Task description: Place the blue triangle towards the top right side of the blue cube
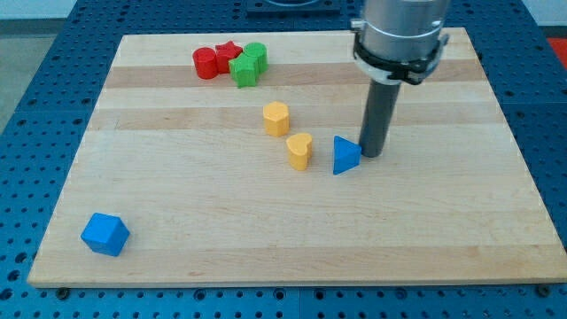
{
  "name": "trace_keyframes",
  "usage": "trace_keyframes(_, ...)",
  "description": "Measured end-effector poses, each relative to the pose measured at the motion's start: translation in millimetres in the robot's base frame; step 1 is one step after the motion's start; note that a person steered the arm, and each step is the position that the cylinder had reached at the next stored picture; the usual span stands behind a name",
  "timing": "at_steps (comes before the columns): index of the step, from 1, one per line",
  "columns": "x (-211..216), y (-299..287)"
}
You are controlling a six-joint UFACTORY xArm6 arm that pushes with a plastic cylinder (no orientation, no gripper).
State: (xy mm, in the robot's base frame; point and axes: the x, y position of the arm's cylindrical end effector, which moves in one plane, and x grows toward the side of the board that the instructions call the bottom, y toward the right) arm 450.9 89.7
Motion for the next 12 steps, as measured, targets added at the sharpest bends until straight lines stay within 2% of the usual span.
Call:
trace_keyframes(2,26.8,-48.8)
trace_keyframes(5,90.3,-80.7)
trace_keyframes(8,128.2,-150.2)
trace_keyframes(10,158.0,-143.4)
trace_keyframes(11,160.2,-162.1)
trace_keyframes(12,143.8,-195.8)
